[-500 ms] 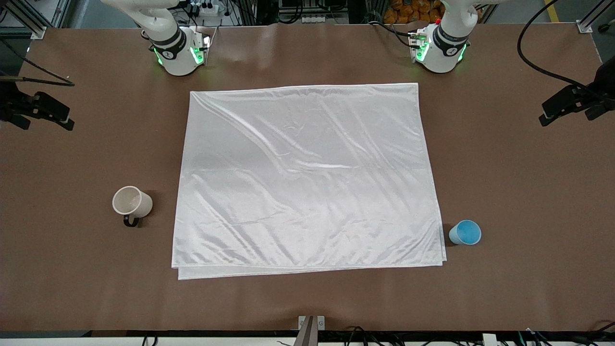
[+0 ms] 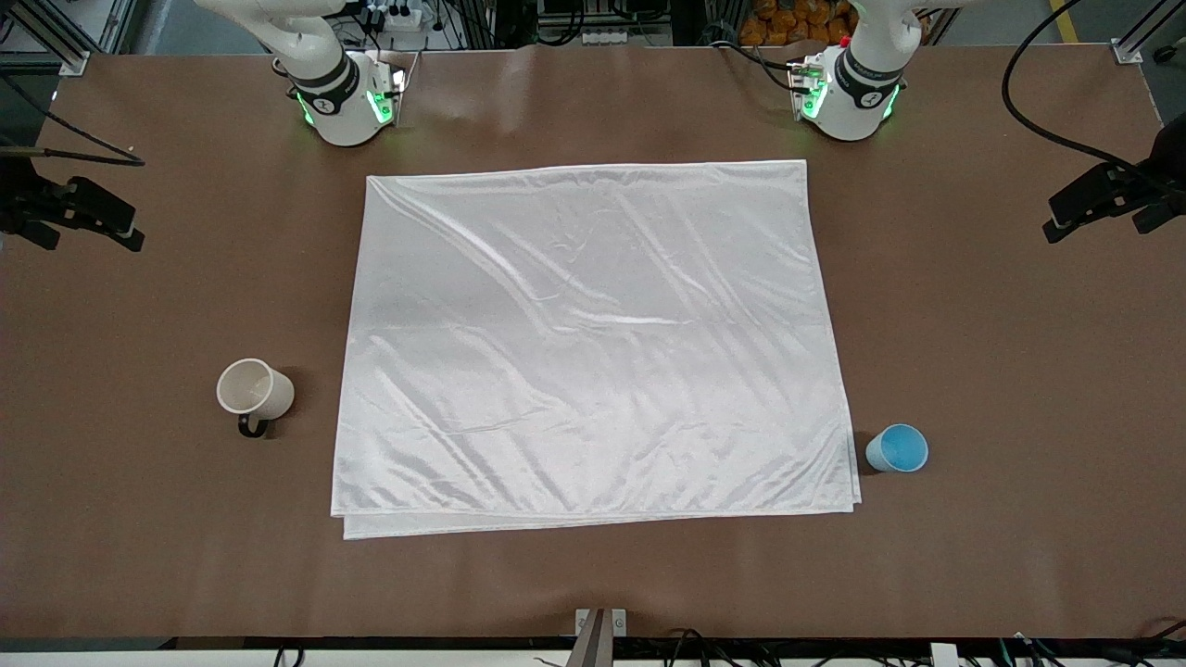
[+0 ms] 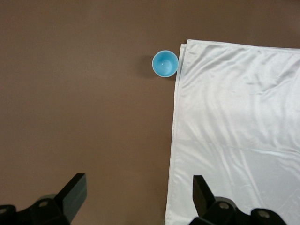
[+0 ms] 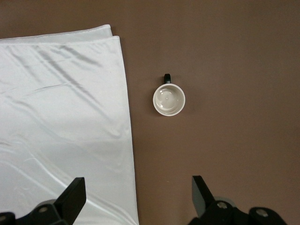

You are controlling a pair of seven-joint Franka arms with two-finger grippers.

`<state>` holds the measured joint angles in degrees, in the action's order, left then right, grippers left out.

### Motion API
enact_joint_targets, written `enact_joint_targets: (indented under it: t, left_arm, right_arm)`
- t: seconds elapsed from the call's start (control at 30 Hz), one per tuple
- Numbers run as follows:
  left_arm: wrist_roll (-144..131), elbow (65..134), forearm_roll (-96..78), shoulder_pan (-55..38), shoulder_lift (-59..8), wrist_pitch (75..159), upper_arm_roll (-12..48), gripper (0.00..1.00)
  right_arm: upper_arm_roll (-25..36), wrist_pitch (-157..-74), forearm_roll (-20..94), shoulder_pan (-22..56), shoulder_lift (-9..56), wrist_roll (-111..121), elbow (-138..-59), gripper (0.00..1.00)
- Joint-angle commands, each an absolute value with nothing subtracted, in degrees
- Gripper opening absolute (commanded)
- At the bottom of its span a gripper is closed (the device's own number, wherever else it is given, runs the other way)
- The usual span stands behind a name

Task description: Place blue cup into white mug on cloth

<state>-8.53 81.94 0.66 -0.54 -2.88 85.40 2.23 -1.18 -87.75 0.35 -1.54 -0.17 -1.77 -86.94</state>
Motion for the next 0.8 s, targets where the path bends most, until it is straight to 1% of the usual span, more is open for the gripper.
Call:
enact_joint_targets:
  t: [0.0,0.13,0.33,0.77]
  left_arm:
    - [-7.4,81.7,0.8,0.1,-6.9,88.1,2.1,1.0]
    - [-7.4,81.7,0.4,2.0,-10.4,93.2,2.2,1.0]
    - [-7.4,81.8,0.5,2.1,-16.3,97.2,2.2,1.0]
    - [-7.4,81.9,1.0,2.1,-27.8,108.5,2.2,1.0]
  right_arm:
    - [-1.1,-87.7,1.0,-1.4,-0.5,-2.3,-87.9,1.0]
    - [-1.1,-87.7,0.7,-1.4,-0.4,-2.3,-88.0,1.0]
    - [-1.1,-88.4,0.6,-1.6,0.3,-2.2,-89.2,1.0]
    - [-1.1,-94.6,0.4,-2.7,10.4,-1.6,-88.9,1.0]
